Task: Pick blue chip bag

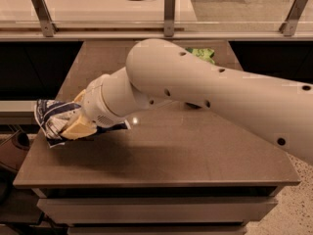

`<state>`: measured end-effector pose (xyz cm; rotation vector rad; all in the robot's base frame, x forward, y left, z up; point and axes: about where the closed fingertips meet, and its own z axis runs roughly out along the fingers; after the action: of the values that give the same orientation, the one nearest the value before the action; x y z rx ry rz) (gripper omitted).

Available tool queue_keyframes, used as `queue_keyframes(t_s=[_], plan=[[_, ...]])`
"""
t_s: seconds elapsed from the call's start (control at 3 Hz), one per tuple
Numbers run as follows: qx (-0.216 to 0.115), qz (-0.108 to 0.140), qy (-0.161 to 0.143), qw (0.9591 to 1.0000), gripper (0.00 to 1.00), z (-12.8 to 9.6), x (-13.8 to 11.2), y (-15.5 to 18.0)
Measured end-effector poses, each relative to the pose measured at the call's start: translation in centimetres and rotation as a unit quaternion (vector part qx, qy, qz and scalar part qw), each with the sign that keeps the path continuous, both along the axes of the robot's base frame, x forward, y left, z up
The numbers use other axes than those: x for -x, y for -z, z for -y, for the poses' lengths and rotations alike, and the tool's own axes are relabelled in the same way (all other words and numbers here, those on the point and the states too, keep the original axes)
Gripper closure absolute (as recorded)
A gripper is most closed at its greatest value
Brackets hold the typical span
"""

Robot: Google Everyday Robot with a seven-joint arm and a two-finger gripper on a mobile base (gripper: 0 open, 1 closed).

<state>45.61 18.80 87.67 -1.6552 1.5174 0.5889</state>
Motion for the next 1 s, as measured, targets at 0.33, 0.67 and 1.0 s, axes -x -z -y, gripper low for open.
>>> queue_keyframes(t_s=[0.33, 0.67, 1.0], plan=[[-0.017, 0.016, -0.001, 0.9997, 1.0, 1.0, -0.7, -2.0], [-0.029, 0.032, -0.005, 0.9991, 1.0, 1.5, -1.5, -3.9], [-0.036, 0.045, -0.007, 0.9983, 1.0, 2.0, -1.9, -5.3]])
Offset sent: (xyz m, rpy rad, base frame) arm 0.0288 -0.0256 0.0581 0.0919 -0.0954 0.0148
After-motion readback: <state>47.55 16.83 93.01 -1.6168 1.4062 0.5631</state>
